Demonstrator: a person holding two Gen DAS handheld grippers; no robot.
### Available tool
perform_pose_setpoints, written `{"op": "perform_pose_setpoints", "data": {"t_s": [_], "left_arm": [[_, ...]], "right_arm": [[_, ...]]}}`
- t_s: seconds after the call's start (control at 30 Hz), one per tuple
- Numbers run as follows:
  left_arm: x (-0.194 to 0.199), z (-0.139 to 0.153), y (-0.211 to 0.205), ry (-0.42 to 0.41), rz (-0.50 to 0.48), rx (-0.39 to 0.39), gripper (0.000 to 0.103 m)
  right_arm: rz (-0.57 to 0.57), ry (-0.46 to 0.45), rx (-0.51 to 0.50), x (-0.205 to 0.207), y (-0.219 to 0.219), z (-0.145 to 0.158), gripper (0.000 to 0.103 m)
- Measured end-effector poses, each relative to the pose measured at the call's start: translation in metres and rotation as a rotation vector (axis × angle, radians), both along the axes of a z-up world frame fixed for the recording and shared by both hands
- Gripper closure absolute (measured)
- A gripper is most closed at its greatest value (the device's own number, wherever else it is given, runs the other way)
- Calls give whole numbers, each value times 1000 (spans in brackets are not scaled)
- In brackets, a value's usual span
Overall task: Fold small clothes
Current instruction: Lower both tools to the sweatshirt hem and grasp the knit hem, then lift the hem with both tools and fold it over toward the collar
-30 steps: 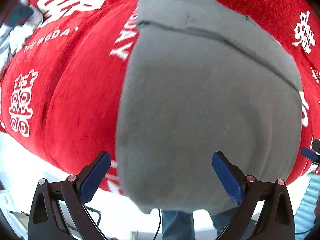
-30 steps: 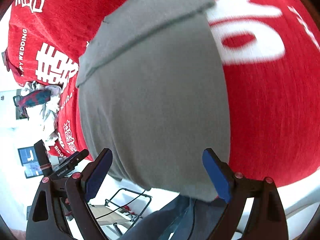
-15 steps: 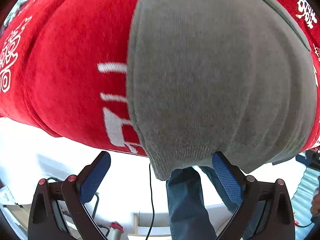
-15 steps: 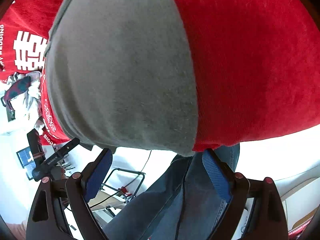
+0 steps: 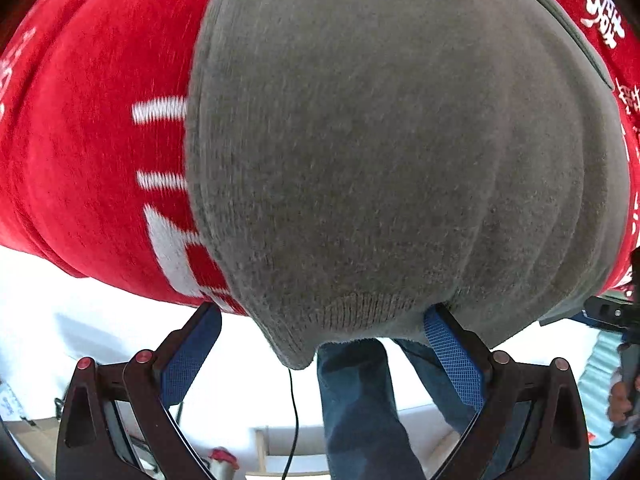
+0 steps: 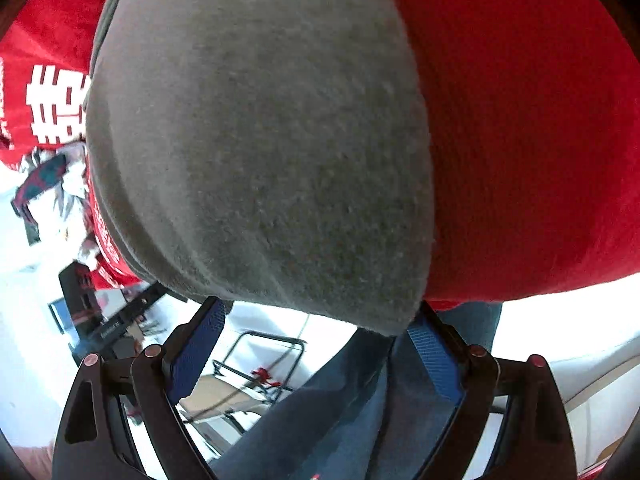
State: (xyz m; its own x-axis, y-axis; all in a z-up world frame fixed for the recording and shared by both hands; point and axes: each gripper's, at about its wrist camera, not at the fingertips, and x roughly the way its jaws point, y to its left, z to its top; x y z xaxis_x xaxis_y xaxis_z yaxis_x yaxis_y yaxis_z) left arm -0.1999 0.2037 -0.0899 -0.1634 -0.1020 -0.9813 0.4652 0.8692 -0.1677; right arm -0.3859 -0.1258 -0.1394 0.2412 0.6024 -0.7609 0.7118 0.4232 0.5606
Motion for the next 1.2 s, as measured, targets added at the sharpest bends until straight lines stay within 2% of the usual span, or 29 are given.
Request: {"op": "perform_pose_setpoints", "data": {"t_s": [0.03, 0.1, 0.13, 0.17, 0.2, 0.23, 0.37, 0.47, 0.57, 0.6, 0.67, 0.8, 0.93, 1.0, 1.17, 1.2], "left_arm": [[-2, -1, 1, 3, 4, -7, 3], [-6, 2, 2, 26, 0, -60, 26], [-7, 3, 1, 30, -4, -67, 31], [-10, 6, 0, 36, -17, -82, 51], [-12, 8, -2, 49, -40, -96, 79], [-11, 8, -5, 63, -52, -112, 93], [-11, 30, -1, 96, -67, -187, 93], [-4, 57, 1, 99, -69, -259, 93], [11, 90, -4, 52, -79, -332, 93], [21, 99, -8, 30, -83, -351, 93], [46, 115, -24, -13, -83, -384, 93], [99, 132, -61, -93, -75, -403, 93], [138, 122, -86, -160, -53, -366, 93], [154, 128, -93, -181, -40, -346, 93], [178, 125, -104, -142, -15, -300, 93], [182, 123, -107, -123, -11, -288, 90]], "right_arm": [[-14, 3, 7, -2, 0, 0, 15], [-32, 20, 14, -9, -1, 0, 65], [-30, 27, 7, -12, -1, 0, 74], [-37, 3, 22, -15, -1, 4, 91], [-44, -15, 34, -18, -2, 9, 91], [-45, -33, 41, -19, -2, 15, 91], [-61, -166, 96, -12, -6, 57, 91], [-70, -261, 93, 3, -14, 88, 91], [-108, -358, 77, 29, -32, 114, 92], [-122, -381, 71, 38, -41, 119, 95], [-142, -417, 52, 60, -59, 125, 95], [-159, -411, 3, 99, -94, 121, 95], [-166, -327, -52, 133, -110, 112, 95], [-167, -302, -72, 139, -125, 111, 95], [-176, -246, -108, 143, -153, 108, 91], [-177, -244, -111, 147, -155, 108, 91]]}}
